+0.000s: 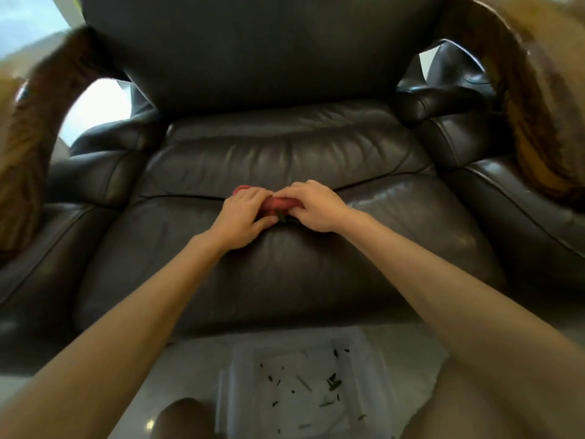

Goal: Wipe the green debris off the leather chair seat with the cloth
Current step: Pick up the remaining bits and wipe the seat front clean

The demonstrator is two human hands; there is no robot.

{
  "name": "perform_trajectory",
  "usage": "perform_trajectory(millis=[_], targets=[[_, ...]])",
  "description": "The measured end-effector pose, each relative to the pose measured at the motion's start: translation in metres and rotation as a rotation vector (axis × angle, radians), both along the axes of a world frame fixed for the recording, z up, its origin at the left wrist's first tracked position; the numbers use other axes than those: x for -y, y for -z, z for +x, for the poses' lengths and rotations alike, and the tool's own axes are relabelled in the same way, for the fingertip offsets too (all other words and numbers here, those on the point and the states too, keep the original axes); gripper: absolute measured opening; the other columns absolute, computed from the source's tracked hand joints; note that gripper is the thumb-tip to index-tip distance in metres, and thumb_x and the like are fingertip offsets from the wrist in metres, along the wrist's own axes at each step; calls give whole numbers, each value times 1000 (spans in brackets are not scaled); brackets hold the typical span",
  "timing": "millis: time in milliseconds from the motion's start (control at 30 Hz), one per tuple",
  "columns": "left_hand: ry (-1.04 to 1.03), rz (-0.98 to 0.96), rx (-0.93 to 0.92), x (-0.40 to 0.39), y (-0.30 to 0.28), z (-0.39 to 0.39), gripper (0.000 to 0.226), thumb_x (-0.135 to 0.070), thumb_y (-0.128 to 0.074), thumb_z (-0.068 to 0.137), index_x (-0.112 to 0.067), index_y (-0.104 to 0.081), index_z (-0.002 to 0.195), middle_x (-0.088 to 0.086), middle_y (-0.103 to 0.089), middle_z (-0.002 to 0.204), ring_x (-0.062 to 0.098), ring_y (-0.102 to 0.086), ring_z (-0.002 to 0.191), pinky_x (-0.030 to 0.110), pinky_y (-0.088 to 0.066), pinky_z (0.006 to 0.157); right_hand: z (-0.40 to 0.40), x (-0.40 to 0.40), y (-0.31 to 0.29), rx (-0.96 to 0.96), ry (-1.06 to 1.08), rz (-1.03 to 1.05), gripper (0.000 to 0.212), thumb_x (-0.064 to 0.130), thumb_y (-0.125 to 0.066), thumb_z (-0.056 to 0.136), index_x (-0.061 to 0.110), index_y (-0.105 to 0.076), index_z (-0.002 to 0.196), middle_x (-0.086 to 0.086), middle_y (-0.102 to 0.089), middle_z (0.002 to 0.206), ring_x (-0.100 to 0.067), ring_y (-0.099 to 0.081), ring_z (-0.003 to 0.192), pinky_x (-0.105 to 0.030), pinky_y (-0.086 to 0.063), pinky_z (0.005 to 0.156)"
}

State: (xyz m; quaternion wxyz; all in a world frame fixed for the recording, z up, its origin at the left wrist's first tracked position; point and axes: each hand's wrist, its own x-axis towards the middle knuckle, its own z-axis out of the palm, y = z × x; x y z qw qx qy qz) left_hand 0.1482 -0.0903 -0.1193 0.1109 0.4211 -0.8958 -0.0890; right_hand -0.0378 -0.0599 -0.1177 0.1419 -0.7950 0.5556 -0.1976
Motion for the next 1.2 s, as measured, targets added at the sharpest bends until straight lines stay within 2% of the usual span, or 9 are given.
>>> perform_trajectory(millis=[300, 433, 533, 667, 800, 900, 1000, 1067, 1200], targets=[[26, -60, -60, -71, 3, 21, 45, -45, -58, 84, -26, -50, 125, -2, -55, 124, 22, -45, 114, 42, -35, 88, 2, -73, 2, 115, -25, 46, 39, 18, -56, 87, 32, -54, 123, -1, -61, 110, -21, -49, 101, -39, -39, 90], [72, -104, -130, -98, 11, 29, 46, -49, -64, 79, -25, -56, 117, -2, -59, 112, 21, -47, 102, 39, -37, 82, 6, -111, 0, 119, -34, 77, 37, 17, -57, 87, 29, -55, 122, 4, -59, 103, -19, -49, 96, -33, -37, 85], [147, -88, -192, -129, 22, 34, 50, -56, -61, 76, -22, -59, 112, -1, -60, 100, 14, -45, 90, 35, -41, 79, 7, -145, 0, 92, -71, 115, 37, 15, -58, 85, 29, -57, 120, 7, -61, 99, -10, -47, 89, -35, -42, 82], [163, -149, -310, -162, 31, 34, 48, -43, -71, 75, -13, -62, 111, 5, -63, 98, 20, -52, 89, 37, -47, 77, 7, -179, -7, 24, -104, 45, 38, 13, -56, 86, 28, -56, 122, 7, -62, 106, -12, -48, 95, -38, -47, 83], [92, -312, -396, -134, 1, 26, 48, -47, -61, 78, -15, -59, 115, 5, -64, 104, 21, -51, 95, 34, -38, 81, 5, -152, -30, 59, -46, -194, 40, 9, -54, 84, 23, -56, 121, 2, -64, 113, -19, -53, 99, -34, -44, 87], [29, -297, -405, -85, -23, 19, 42, -39, -62, 81, -20, -54, 117, 4, -63, 110, 17, -50, 97, 30, -33, 83, 3, -104, -42, 107, 58, -263, 38, 14, -53, 85, 25, -54, 122, 1, -63, 116, -18, -54, 104, -30, -40, 91], [10, -149, -374, -42, -21, 9, 33, -25, -59, 87, -17, -56, 119, 7, -63, 114, 23, -55, 102, 31, -38, 87, 0, -64, -34, 63, 156, -196, 37, 15, -53, 87, 23, -54, 123, -2, -62, 120, -23, -55, 111, -41, -42, 96], [-12, -26, -335, -30, -6, 5, 30, -20, -54, 91, -16, -57, 121, 8, -62, 120, 25, -55, 109, 32, -40, 93, 0, -54, -16, 15, 205, -80, 37, 17, -53, 89, 23, -53, 125, -4, -62, 123, -26, -54, 114, -41, -42, 97], [-58, -62, -288, -44, 26, 9, 42, -35, -56, 88, -22, -50, 127, 4, -55, 130, 26, -49, 115, 39, -39, 96, 3, -70, 8, -40, 195, -106, 38, 18, -53, 89, 23, -52, 126, -2, -61, 127, -26, -53, 116, -37, -41, 95]])
